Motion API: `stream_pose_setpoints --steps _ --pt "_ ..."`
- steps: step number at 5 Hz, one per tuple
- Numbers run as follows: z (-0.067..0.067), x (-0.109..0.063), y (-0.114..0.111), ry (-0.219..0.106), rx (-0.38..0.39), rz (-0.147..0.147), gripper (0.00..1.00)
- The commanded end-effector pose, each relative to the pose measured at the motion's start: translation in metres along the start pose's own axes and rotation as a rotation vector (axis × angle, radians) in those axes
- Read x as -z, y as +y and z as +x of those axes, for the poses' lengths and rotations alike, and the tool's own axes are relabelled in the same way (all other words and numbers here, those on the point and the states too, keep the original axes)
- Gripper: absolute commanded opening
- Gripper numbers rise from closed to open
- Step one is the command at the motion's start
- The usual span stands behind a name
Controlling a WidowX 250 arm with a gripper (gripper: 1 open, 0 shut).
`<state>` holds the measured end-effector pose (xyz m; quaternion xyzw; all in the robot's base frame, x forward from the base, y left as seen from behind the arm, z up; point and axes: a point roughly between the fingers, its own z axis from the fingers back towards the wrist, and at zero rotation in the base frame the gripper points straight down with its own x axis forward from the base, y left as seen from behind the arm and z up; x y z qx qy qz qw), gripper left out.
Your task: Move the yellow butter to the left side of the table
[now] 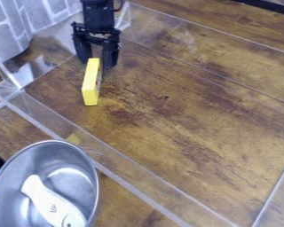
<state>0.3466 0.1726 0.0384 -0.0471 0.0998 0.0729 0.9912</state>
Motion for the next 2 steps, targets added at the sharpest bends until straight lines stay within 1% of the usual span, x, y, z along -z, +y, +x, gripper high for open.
stream_pose_setpoints --steps 1,2 --pt "0.0018 -0.051 -0.0181 -0.119 0.044 0.037 1.0" --pt "0.0014 -0.0576 -0.0254 -0.129 0.057 0.034 1.0"
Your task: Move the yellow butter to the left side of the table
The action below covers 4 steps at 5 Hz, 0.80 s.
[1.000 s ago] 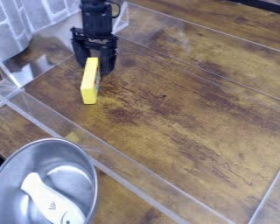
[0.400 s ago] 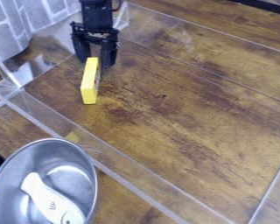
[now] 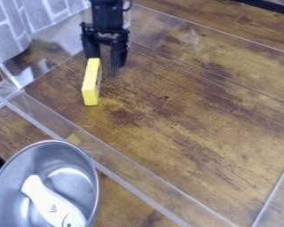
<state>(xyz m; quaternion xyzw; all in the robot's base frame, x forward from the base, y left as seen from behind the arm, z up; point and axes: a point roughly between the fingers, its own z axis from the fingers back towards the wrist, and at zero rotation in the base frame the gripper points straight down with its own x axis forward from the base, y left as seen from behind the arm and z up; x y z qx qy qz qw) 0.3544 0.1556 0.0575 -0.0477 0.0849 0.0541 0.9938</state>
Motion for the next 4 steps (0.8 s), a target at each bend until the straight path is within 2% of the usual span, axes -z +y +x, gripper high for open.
stream_pose_setpoints --steps 1,4 --pt "0.001 -0.045 -0.011 -0.11 0.026 0.029 1.0" --pt "0.008 -0.03 -0.011 -0.096 0.028 0.02 1.0"
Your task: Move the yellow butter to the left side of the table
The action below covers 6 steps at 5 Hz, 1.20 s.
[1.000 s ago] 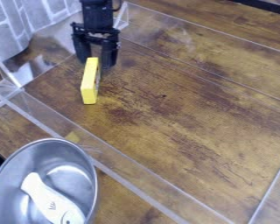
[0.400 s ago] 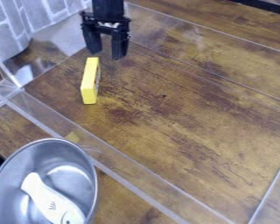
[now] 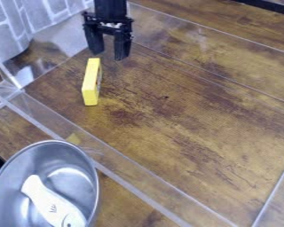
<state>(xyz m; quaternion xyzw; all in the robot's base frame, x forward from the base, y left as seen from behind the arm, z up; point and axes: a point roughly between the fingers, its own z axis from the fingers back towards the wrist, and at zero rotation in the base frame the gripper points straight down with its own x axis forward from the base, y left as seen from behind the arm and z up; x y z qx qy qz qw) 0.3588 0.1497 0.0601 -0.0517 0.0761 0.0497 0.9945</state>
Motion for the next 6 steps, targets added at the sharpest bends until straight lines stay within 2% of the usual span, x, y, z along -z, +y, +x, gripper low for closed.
stream_pose_setpoints --steps 1,3,5,6 --pt "0.008 -0.021 -0.002 -0.073 0.015 0.026 1.0" --pt "0.014 -0.009 0.002 -0.059 0.005 0.023 1.0" --pt "0.016 -0.007 -0.005 -0.057 0.022 0.012 1.0" --pt "0.006 0.003 -0.024 -0.017 0.041 -0.004 1.0"
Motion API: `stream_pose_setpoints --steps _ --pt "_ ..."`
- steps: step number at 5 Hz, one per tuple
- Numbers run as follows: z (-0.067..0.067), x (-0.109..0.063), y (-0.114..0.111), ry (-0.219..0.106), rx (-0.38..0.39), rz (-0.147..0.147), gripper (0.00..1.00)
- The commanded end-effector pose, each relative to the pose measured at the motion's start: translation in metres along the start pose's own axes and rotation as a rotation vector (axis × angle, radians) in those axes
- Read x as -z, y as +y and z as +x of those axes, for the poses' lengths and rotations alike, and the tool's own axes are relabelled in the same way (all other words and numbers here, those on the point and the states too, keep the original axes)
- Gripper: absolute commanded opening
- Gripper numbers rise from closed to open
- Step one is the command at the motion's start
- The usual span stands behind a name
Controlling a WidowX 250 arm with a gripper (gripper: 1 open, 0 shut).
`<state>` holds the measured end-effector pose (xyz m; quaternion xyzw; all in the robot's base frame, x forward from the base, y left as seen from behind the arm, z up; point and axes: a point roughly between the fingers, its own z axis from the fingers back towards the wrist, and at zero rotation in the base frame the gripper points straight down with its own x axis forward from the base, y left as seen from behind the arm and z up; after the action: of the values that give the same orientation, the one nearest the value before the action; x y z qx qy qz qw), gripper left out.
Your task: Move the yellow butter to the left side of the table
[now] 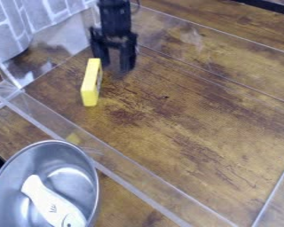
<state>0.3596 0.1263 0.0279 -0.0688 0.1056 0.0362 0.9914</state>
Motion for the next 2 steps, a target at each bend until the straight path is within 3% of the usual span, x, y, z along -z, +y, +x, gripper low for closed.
stream_pose_setpoints --steps 1,2 --pt "-0.0102 -0.024 -0.0231 -0.062 0.034 0.015 1.0" --pt "-0.0084 -0.0188 -0.0187 -0.055 0.027 0.018 1.0"
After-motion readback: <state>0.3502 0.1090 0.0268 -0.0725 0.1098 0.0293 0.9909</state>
